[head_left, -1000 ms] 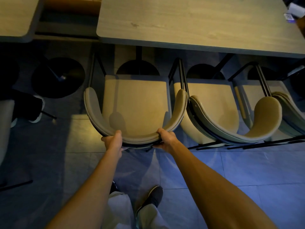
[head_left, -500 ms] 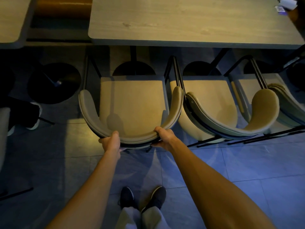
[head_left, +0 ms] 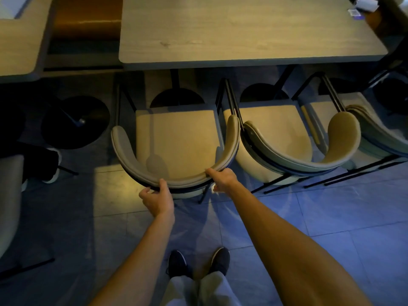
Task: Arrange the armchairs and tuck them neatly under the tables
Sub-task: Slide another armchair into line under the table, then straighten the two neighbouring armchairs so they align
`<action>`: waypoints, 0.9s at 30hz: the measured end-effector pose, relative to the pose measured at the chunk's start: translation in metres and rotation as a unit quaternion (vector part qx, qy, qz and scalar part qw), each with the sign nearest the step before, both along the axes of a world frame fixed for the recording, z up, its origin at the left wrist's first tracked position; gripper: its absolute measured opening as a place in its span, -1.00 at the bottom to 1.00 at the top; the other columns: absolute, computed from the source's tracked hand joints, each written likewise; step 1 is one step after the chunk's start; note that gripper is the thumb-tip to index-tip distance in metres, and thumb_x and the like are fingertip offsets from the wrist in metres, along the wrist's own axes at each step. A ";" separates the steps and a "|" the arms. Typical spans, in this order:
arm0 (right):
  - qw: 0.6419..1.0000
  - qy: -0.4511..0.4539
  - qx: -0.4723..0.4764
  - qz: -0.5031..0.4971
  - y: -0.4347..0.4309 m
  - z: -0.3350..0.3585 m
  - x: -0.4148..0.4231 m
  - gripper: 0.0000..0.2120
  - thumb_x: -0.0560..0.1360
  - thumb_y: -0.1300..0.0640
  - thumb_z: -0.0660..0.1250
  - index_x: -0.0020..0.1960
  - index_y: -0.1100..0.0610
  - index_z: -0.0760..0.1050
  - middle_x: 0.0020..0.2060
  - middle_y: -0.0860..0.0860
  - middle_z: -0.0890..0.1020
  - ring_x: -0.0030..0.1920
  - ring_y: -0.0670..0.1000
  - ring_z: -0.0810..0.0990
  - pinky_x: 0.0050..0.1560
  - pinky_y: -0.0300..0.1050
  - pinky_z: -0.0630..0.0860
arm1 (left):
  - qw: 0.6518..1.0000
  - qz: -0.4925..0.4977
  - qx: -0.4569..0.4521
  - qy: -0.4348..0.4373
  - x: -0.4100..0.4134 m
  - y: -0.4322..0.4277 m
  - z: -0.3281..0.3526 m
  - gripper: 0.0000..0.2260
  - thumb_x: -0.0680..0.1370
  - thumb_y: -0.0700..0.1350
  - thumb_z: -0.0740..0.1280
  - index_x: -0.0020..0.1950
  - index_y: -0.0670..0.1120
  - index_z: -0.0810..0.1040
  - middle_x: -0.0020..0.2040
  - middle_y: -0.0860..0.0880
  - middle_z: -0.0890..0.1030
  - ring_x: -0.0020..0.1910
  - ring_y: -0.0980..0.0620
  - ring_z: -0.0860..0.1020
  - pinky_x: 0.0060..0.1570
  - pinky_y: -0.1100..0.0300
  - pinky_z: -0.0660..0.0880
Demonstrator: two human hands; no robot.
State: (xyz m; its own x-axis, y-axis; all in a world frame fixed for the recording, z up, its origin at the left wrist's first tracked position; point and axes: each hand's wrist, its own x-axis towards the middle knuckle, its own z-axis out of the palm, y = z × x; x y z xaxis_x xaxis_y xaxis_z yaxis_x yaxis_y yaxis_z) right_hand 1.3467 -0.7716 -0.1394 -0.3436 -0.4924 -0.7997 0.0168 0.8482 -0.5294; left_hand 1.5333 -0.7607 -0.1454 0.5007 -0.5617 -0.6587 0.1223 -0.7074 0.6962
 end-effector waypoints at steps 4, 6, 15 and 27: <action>0.994 0.077 -0.012 0.074 0.005 0.010 -0.026 -0.55 0.54 -0.09 0.45 0.23 0.22 0.51 0.05 0.17 0.61 -0.03 0.14 0.65 -0.11 0.03 0.71 | 0.994 -0.086 -0.062 -0.028 -0.052 0.027 0.026 -0.80 0.54 -0.20 0.35 0.12 -0.10 0.41 0.06 -0.14 0.57 -0.04 -0.17 0.58 -0.21 0.13 0.48; 0.990 0.105 -0.031 0.089 0.002 0.015 -0.045 -0.63 0.53 -0.09 0.42 0.13 0.18 0.50 -0.02 0.17 0.62 -0.08 0.15 0.67 -0.05 0.13 0.73 | 0.982 -0.162 -0.094 -0.027 -0.079 0.024 0.038 -0.81 0.56 -0.20 0.33 0.15 -0.09 0.44 0.03 -0.09 0.57 0.01 -0.16 0.60 -0.11 0.05 0.55; 0.948 0.198 -0.125 0.214 0.016 0.044 -0.157 -0.55 0.63 0.08 0.31 0.47 0.20 0.43 0.30 0.17 0.62 0.15 0.11 0.60 0.09 -0.08 0.50 | 0.789 -0.540 0.024 -0.291 -0.168 -0.022 0.041 -0.48 0.60 0.16 0.27 0.49 -0.05 0.36 0.40 -0.12 0.45 0.39 -0.18 0.42 0.38 -0.10 0.35; 0.839 0.347 -0.090 0.408 0.000 -0.009 -0.221 -0.56 0.59 0.02 0.36 0.36 0.19 0.34 0.20 0.20 0.59 0.16 0.23 0.59 0.12 0.12 0.57 | 0.726 -0.573 0.098 -0.367 -0.212 -0.048 0.008 -0.68 0.60 -0.22 0.28 0.30 0.01 0.31 0.29 -0.13 0.50 0.30 -0.17 0.42 0.28 -0.18 0.29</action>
